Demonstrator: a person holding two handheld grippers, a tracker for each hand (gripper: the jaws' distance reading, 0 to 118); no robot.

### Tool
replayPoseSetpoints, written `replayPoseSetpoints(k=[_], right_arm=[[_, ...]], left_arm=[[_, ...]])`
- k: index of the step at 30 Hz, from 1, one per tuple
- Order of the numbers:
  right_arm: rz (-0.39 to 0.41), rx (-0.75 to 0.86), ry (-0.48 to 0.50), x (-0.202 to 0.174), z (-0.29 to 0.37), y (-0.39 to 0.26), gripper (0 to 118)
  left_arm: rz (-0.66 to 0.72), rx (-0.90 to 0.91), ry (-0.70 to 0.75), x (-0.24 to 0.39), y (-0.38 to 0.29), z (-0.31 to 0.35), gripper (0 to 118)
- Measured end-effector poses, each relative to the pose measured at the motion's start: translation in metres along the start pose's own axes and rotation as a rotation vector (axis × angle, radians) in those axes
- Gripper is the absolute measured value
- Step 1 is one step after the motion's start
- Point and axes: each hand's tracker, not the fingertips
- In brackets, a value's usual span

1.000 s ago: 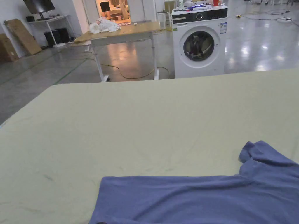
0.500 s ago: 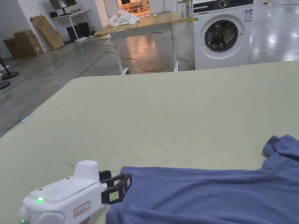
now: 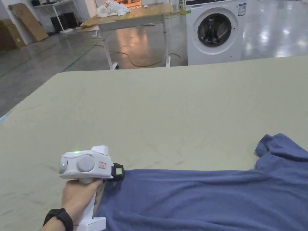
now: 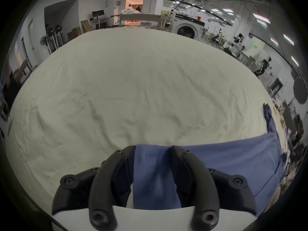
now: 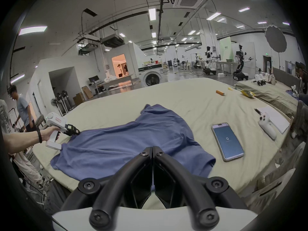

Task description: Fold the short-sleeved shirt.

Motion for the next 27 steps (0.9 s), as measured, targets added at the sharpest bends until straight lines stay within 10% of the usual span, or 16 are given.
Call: replayPoseSetpoints(k=[7,11,23,27], right_arm=[[-0.059,-0.009,0.031,0.019,-0.045,0.042,0],[0.028,-0.155,0.031,0.035,-0.116,0.101,53],[-0.019,-0.649,-0.139,0.063,-0.334,0.144,53],[0.108,-0.714,-0.193,0.053,-0.352,0.116,53]], left_arm=[[-0.175,-0.071,0.097,0.033,0.0,-0.012,7],[-0.188,-0.133,0.1,0.039,0.007,-0.011,7],[-0.221,-0.16,0.142,0.042,0.008,-0.019,7],[-0.201,-0.154,0.12,0.035,0.007,-0.018,7]])
